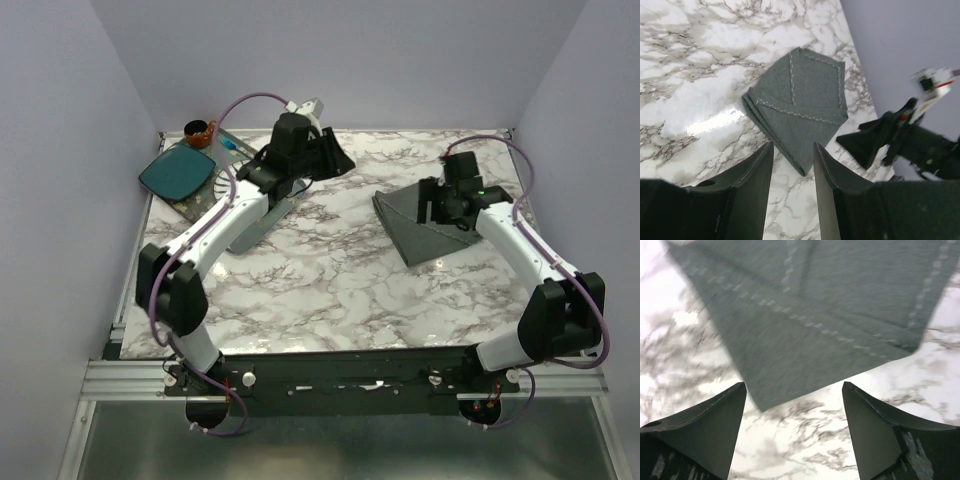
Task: Fold the napkin, place the utensils inside, and roll it up
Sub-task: Fold the napkin
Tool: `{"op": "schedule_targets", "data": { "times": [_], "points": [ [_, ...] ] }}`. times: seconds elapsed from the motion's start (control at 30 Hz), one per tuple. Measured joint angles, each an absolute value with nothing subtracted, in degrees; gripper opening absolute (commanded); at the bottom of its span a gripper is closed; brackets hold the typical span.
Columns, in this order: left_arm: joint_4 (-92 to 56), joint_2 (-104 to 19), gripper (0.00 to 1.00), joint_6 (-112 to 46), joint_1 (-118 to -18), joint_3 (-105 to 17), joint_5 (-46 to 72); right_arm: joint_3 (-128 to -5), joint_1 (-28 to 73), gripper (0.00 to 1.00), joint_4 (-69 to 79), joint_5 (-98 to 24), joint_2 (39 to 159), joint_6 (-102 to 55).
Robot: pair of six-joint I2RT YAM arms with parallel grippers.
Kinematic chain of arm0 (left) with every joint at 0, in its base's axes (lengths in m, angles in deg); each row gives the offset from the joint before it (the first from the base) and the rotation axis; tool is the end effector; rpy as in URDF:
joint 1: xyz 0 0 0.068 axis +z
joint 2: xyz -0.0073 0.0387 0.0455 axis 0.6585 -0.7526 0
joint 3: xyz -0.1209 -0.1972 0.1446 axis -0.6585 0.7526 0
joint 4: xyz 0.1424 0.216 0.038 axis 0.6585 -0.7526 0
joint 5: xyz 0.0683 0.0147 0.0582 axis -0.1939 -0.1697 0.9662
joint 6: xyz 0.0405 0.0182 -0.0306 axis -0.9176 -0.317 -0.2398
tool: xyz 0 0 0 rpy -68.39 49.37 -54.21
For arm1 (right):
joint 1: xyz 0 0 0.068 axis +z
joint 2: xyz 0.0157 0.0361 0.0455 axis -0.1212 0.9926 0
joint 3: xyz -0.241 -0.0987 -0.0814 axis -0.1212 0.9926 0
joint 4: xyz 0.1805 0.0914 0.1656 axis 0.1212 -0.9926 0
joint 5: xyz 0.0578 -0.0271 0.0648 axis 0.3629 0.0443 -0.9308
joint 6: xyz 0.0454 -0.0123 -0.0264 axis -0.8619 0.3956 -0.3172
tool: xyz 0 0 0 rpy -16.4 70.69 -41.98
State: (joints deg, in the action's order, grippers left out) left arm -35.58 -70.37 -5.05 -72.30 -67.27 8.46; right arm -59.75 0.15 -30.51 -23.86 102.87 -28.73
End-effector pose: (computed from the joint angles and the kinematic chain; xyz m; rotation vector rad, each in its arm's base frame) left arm 0.3662 -0.2303 0.3508 0.0095 2.1209 -0.9907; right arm 0.3138 0.0355 0.2809 0.1502 2.4702 0.0140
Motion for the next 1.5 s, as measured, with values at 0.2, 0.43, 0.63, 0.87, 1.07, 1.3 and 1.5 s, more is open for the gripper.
{"op": "schedule_targets", "data": {
  "times": [0.2,0.43,0.63,0.87,1.07,1.3,1.5],
  "points": [
    [-35.23,-52.41,0.43,2.18,-69.61,-50.05,11.65,-57.74,17.22,0.76,-30.31,-15.35,103.42,-26.48],
    [-37.96,-43.09,0.43,5.07,-67.80,-37.11,13.53,-67.99,30.23,0.65,-34.51,-0.60,121.17,-25.67],
    [-38.64,-38.59,0.43,4.93,-67.60,-32.76,14.64,-71.20,34.14,0.65,-38.16,7.03,129.78,-25.65],
    [-38.82,-37.17,0.43,4.80,-67.10,-29.94,15.23,-72.95,34.33,0.60,-39.25,10.00,131.61,-25.63],
    [-38.99,-36.73,0.43,4.50,-66.51,-29.81,15.89,-73.24,34.33,0.59,-39.23,12.10,135.64,-25.78],
    [-39.06,-36.76,0.42,3.71,-65.20,-29.83,15.95,-73.61,34.33,0.56,-39.03,14.37,137.32,-25.78],
    [-39.06,-36.76,0.42,3.73,-64.50,-29.83,16.17,-73.61,34.33,0.52,-38.79,16.51,138.17,-26.11]
  ]
}}
